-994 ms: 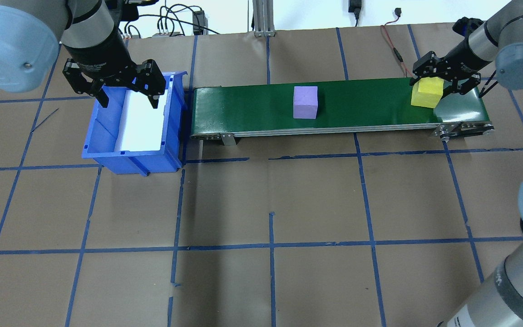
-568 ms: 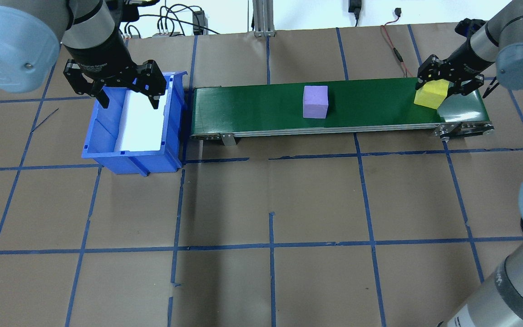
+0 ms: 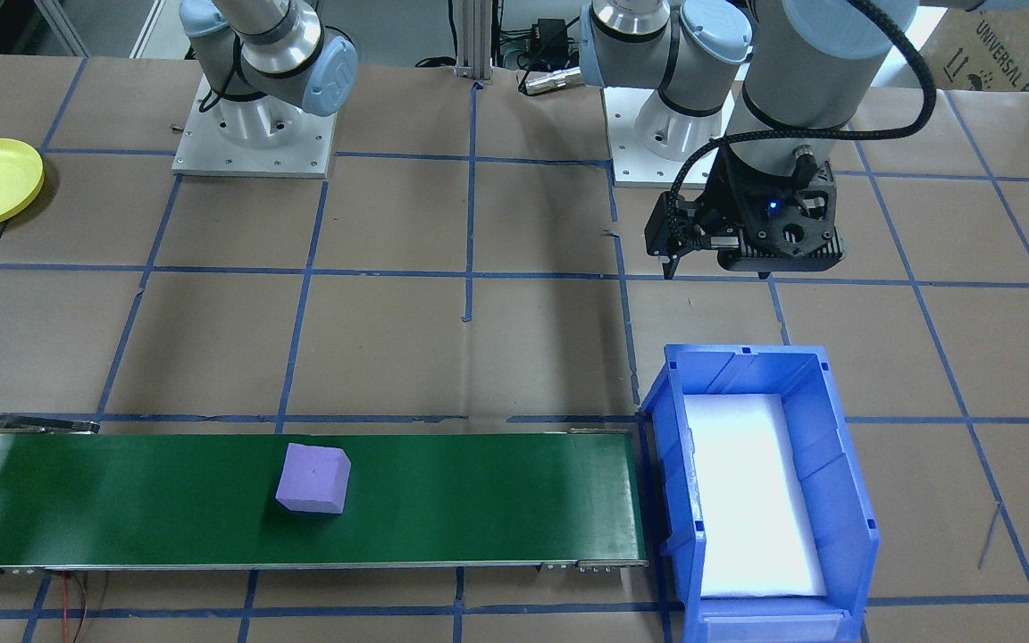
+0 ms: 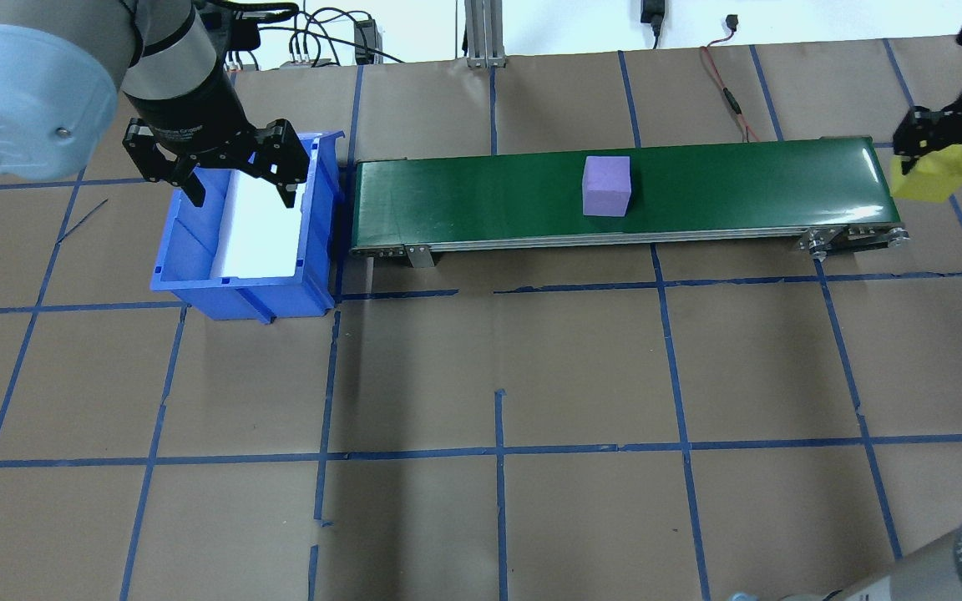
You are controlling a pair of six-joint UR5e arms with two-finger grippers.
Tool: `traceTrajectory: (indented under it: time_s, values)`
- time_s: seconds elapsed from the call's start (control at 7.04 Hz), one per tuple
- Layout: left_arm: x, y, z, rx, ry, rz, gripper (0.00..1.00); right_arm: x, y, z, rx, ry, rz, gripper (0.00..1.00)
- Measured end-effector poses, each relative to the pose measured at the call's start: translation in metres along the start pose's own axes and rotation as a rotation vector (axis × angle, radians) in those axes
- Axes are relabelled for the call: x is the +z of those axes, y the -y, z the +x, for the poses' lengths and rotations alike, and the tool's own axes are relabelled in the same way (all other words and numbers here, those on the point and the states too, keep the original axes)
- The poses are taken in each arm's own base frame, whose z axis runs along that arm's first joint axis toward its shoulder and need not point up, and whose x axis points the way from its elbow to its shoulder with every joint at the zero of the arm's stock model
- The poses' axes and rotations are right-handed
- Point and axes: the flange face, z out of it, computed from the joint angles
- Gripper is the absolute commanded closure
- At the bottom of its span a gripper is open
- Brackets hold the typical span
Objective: Move block left to right into plate
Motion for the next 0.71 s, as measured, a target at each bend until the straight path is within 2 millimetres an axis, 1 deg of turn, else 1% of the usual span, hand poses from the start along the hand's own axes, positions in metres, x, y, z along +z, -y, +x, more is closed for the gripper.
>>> traceTrajectory:
  time_s: [0.14, 0.28, 0.43, 0.57, 0.71]
  values:
    - [0.0, 0.0, 0.0, -0.001, 0.0, 0.0, 0.0, -0.007, -0.03, 0.049, -0.015, 0.007, -0.041, 0.77]
    - [0.001, 0.0, 0.0, -0.001, 0.0, -0.001, 0.0, -0.001, -0.068, 0.093, -0.013, 0.003, -0.093, 0.77]
    - [0.001, 0.0, 0.0, 0.0, 0.0, -0.001, 0.0, 0.01, -0.113, 0.128, 0.014, -0.017, -0.156, 0.71]
    - [0.001, 0.0, 0.0, 0.0, 0.0, 0.0, 0.0, 0.021, -0.157, 0.158, 0.049, -0.024, -0.194, 0.68]
    - [0.0, 0.001, 0.0, 0.0, 0.0, 0.001, 0.0, 0.034, -0.201, 0.19, 0.088, -0.017, -0.214, 0.71]
